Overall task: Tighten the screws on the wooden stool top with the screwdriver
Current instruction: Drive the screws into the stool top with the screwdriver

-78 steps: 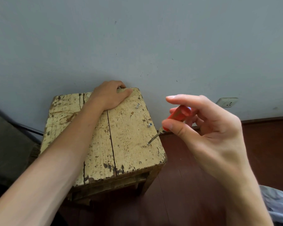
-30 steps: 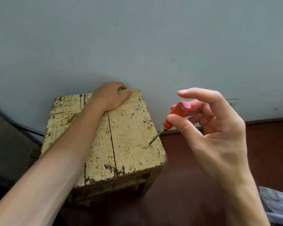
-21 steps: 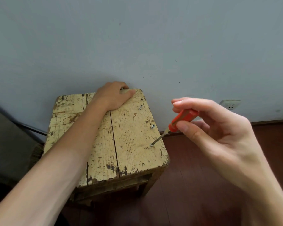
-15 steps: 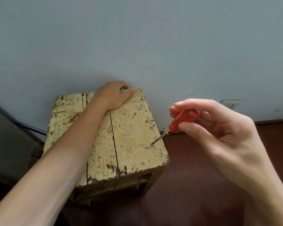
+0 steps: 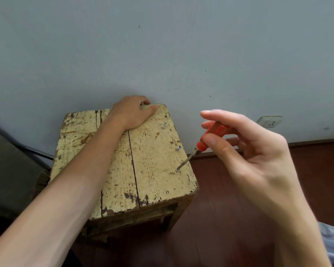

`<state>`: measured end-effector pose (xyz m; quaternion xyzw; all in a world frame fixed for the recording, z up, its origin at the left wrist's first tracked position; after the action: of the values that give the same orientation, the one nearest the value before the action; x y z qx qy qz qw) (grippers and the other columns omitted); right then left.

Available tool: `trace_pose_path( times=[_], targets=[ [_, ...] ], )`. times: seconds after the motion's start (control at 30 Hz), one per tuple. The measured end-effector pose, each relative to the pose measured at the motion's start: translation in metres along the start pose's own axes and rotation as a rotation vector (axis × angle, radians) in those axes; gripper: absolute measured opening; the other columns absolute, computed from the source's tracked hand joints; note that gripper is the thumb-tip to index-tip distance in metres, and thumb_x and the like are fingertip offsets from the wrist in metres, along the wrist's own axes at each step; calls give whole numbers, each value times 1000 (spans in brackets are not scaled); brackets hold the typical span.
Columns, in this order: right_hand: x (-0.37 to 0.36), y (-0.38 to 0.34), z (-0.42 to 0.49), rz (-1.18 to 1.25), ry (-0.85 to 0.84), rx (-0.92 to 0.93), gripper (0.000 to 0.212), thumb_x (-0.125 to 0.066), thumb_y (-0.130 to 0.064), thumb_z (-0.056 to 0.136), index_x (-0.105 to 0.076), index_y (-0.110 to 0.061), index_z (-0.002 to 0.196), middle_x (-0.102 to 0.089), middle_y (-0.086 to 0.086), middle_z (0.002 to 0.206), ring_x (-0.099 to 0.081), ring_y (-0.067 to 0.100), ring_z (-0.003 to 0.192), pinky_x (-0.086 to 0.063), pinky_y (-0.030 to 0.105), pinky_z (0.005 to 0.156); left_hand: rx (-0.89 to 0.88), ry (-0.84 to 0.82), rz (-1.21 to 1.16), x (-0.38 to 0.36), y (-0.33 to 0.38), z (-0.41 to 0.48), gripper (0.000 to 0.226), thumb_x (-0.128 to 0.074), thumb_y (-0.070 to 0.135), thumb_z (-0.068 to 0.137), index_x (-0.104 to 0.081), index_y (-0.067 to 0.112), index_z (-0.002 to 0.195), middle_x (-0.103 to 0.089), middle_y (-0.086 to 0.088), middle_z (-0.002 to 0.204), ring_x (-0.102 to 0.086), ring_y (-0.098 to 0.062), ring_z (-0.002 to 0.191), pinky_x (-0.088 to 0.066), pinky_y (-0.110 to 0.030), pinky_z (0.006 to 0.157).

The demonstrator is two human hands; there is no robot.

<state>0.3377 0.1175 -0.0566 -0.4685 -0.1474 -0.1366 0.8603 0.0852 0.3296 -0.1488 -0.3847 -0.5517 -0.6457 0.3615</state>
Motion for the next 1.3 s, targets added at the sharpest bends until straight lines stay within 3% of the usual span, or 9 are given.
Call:
trace_pose_path(
  times=[0.1,0.3,0.47,0.7,0.8,0.93,1.03,1.23,1.3],
  targets=[
    [5,-1,-3,95,-121,-44,44,-69,-14,102,-70,-36,139,-76,0,121,-79,23,106,-60,42,98,-3,-4,-3,-1,-1,1,54,-47,76,90,-68,35,119,-67,5,128,-60,-23,118,-47,-43,93],
    [7,-5,-3,161,-164,-46,44,-70,-11,99,-73,-35,136,-79,1,120,-79,20,108,-58,27,100,-7,3,4,-1,-3,2,53,-46,77,90,-68,36,116,-67,7,126,-60,-21,115,-41,-38,84],
    [2,-5,0,76,-57,15,41,-76,-12,97,-74,-40,127,-79,-3,111,-81,21,98,-63,38,91,-7,5,2,-2,-2,2,54,-46,78,89,-68,36,116,-67,6,127,-59,-22,116,-41,-38,84],
    [-12,-4,1,-40,57,83,33,-75,-14,101,-71,-36,126,-73,-7,104,-78,21,96,-59,42,79,-1,13,1,-1,-2,2,54,-46,77,89,-68,36,117,-66,6,128,-59,-22,116,-40,-38,83],
    [-3,1,0,1,-12,36,38,-71,-15,103,-70,-37,134,-76,-5,115,-78,22,108,-61,49,88,-2,10,1,-1,-2,2,55,-47,77,90,-68,35,119,-66,5,129,-59,-22,118,-41,-38,86],
    [6,3,-2,122,-120,-5,48,-68,-8,103,-68,-38,140,-77,-3,126,-77,20,115,-59,33,103,-1,4,-7,-1,-1,2,55,-47,76,90,-68,35,119,-66,6,129,-59,-22,118,-44,-40,91],
    [6,2,-2,152,-103,-3,46,-70,-7,100,-71,-36,136,-79,-6,125,-78,19,115,-59,31,103,-3,5,-12,-1,-1,1,54,-48,76,90,-68,34,118,-66,6,128,-59,-22,118,-44,-39,89],
    [2,-3,-1,85,-47,38,39,-79,-10,96,-73,-38,123,-80,-2,108,-81,25,99,-62,52,87,0,9,-5,-1,-1,2,55,-48,76,89,-68,35,119,-66,5,129,-59,-23,117,-44,-40,89],
    [0,-3,-1,60,-3,32,38,-84,-15,92,-71,-39,118,-78,-3,101,-79,26,95,-60,50,79,4,12,-10,0,-2,2,55,-47,77,88,-68,35,118,-66,5,128,-60,-23,116,-45,-40,89]
  ],
)
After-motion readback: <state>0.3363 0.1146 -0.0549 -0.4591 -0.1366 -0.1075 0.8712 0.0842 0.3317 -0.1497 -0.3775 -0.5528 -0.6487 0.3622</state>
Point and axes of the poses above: each hand's wrist, its own z-axis towards the middle knuckle, its own x-axis out of the back of the hand, y = z × x, the point moved 5 cm from there along z, towards the middle knuckle
